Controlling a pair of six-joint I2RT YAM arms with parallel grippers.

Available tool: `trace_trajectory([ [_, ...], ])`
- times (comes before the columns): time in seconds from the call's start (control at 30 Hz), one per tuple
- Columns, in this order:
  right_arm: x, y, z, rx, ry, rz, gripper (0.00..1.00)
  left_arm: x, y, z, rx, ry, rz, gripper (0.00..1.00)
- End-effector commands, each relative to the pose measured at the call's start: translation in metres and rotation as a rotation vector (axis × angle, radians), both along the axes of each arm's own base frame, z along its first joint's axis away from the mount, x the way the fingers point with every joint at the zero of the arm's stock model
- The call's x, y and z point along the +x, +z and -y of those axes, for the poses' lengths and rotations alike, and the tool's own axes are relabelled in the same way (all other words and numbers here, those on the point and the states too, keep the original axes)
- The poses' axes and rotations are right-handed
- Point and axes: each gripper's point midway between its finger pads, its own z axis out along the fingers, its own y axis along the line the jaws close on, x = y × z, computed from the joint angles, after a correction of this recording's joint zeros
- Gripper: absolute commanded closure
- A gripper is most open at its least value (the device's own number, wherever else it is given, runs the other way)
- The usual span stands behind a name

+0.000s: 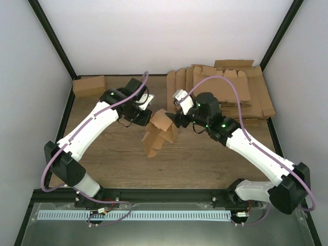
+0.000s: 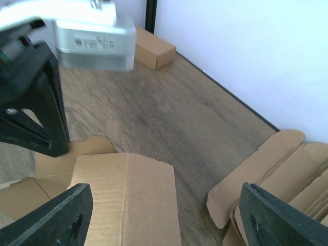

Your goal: Fold the paper box

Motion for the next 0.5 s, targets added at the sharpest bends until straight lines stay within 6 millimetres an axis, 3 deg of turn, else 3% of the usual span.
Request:
trace_trajectory([
  [0.0, 0.005, -0.015, -0.013, -0.081, -0.014, 0.003, 0.19, -0.002, 0.009, 0.0, 0.001, -0.007, 0.008, 0.96],
  [0.3, 0.016, -0.082, -0.028, -0.29, -0.075, 0.023, 0.19, -0.003, 0.009, 0.0, 0.002, -0.008, 0.005, 0.96],
  [0.47, 0.025, -0.103, -0.023, -0.367, -0.13, 0.045, 0.2, -0.003, 0.008, 0.001, 0.001, -0.007, 0.001, 0.96],
])
